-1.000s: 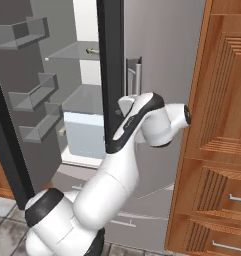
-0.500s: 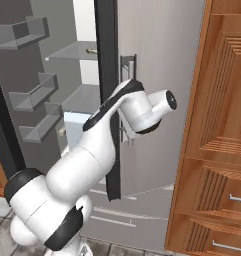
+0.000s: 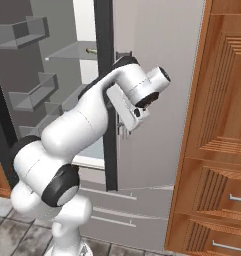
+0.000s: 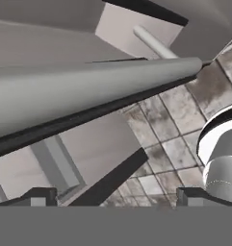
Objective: Place the fish on the counter behind the older fish on the same shelf of the fridge to maintain FIFO order. Close the fridge door when finished.
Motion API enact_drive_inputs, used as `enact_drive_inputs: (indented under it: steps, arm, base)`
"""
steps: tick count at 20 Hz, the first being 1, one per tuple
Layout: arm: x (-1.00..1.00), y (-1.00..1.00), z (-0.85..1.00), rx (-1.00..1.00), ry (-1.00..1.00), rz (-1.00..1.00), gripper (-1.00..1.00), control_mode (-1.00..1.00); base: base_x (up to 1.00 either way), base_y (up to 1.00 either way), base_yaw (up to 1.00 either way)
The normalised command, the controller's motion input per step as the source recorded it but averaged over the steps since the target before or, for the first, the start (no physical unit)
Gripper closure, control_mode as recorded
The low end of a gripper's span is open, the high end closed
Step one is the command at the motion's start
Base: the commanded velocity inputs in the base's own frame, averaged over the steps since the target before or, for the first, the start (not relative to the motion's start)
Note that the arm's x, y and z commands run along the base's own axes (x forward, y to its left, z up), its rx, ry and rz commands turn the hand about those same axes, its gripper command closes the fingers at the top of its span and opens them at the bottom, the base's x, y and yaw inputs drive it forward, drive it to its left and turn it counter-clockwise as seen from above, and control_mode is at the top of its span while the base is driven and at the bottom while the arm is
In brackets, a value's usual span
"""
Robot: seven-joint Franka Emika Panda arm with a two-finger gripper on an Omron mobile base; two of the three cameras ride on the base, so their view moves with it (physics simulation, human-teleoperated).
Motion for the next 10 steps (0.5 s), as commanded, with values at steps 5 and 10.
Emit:
enact_drive_inputs:
  steps: [5, 10]
  arm:
    - [0.55, 0.4, -0.02, -0.31, -0.33, -0.12, -1.0, -1.0]
    - [0.29, 0.58, -0.17, -0.32, -0.58, -0.06, -1.0, -1.0]
  base:
    - [0.0, 0.0, 0.0]
    - [0.0, 0.0, 0.0]
